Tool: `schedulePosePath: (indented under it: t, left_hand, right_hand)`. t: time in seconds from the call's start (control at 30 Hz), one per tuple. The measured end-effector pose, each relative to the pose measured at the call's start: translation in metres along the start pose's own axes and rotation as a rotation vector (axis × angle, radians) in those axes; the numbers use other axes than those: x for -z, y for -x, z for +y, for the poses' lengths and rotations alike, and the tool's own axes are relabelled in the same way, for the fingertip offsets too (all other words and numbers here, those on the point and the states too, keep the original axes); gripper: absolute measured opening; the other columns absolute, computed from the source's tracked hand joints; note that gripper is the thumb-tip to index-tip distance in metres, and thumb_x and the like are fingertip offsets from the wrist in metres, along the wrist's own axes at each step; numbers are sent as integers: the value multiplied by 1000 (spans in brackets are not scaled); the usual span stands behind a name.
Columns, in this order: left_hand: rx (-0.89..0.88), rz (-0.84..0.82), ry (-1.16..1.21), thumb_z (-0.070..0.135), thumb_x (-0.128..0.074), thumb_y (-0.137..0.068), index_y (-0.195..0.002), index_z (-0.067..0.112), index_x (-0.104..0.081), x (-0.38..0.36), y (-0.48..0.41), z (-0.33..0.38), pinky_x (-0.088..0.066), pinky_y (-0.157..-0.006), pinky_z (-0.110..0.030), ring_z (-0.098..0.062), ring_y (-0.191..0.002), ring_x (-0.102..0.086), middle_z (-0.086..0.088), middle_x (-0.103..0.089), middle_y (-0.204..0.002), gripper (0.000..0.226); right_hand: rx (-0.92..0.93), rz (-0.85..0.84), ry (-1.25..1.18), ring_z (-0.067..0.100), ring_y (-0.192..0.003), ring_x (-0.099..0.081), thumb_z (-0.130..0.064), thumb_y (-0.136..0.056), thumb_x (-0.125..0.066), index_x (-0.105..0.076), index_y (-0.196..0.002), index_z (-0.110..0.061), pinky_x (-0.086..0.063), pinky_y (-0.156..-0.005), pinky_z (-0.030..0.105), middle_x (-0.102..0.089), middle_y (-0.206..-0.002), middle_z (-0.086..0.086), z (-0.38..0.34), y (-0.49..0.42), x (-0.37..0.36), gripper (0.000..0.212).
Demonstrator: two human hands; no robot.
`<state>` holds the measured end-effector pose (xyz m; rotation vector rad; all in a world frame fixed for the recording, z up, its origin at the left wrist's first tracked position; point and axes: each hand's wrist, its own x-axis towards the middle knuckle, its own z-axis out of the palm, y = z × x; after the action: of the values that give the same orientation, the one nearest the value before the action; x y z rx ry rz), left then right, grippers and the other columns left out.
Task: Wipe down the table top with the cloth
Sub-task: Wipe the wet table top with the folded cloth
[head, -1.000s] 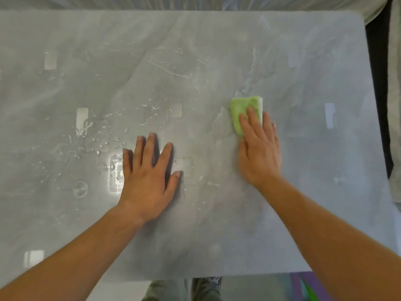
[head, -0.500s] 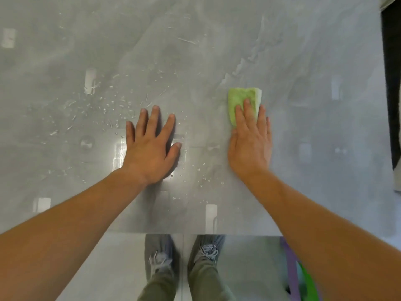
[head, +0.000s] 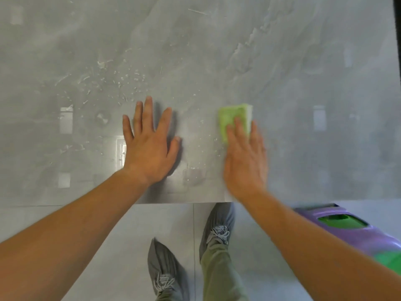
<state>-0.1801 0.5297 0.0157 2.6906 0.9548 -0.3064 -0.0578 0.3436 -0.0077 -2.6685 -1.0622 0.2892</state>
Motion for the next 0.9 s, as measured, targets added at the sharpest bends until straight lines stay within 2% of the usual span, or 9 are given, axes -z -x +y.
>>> schedulePosePath:
  t: [0.17, 0.23, 0.33, 0.4, 0.47, 0.67, 0.73, 0.83, 0.9]
  left_hand:
    - [32, -45, 7, 50, -31, -99, -156, 29, -14, -16, 37, -23, 6, -119, -57, -32, -151, 14, -15, 9, -165, 63]
    - [26, -55, 1, 51, -29, -100, -158, 30, -10, -20, 40, -27, 7, -119, -56, -31, -151, 15, -14, 10, -165, 64]
    - [23, -61, 9, 54, -26, -100, -157, 32, -7, -19, 38, -28, 10, -119, -55, -30, -151, 17, -13, 12, -165, 64]
    - [9, -72, 13, 55, -25, -99, -157, 31, -6, -19, 38, -30, 10, -120, -55, -31, -151, 18, -13, 13, -165, 65]
    - [-16, -76, 0, 56, -24, -99, -158, 29, -5, -19, 42, -33, 9, -120, -56, -30, -151, 18, -13, 13, -165, 68]
    - [6, -48, -43, 56, -27, -98, -157, 28, -9, -21, 58, -49, 8, -119, -58, -30, -151, 17, -13, 12, -165, 67]
    - [13, -67, -44, 55, -26, -99, -157, 32, -8, -19, 59, -56, 4, -120, -57, -30, -151, 15, -12, 11, -165, 65]
    - [-24, -46, -46, 51, -27, -100, -155, 34, -16, -13, 58, -64, -4, -119, -54, -30, -152, 4, -11, -1, -166, 58]
    - [-31, -6, 0, 46, -29, -101, -151, 32, -28, -9, 57, -68, -11, -115, -53, -29, -150, -8, -9, -13, -164, 52]
  right_hand:
    - [480, -115, 74, 36, -151, -18, -19, -91, -39, -38, -151, -19, -19, -122, 53, -30, -161, 2, -1, 36, -14, 60]
    - [381, -65, 52, 35, -149, -22, -12, -90, -42, -41, -149, -19, -19, -121, 53, -33, -160, 1, 18, 24, -7, 59]
    - [-44, 43, -44, 37, -150, -18, -9, -90, -43, -38, -151, -20, -17, -121, 54, -27, -163, 1, 37, 13, 5, 62]
    - [-210, 79, -64, 37, -151, -12, -12, -91, -40, -33, -154, -20, -11, -123, 50, -21, -165, 1, 19, 22, 1, 64]
    - [-218, 72, -31, 37, -152, -9, -13, -89, -41, -29, -155, -20, -10, -124, 47, -16, -166, 1, -14, 44, -12, 67]
    - [256, -60, 42, 36, -151, -15, -12, -90, -43, -35, -152, -19, -15, -123, 51, -25, -163, 0, -24, 76, -24, 63]
    - [123, -50, 2, 35, -151, -15, -8, -89, -44, -36, -152, -20, -14, -123, 53, -25, -163, 0, -13, 66, -14, 65]
    - [-259, 9, -58, 33, -153, -1, -10, -92, -43, -22, -157, -23, -6, -124, 49, -9, -167, -3, -40, 56, -15, 69]
    - [-252, 5, -18, 33, -153, 7, -13, -93, -45, -11, -158, -23, -3, -124, 47, 1, -167, -3, -77, 61, -27, 74]
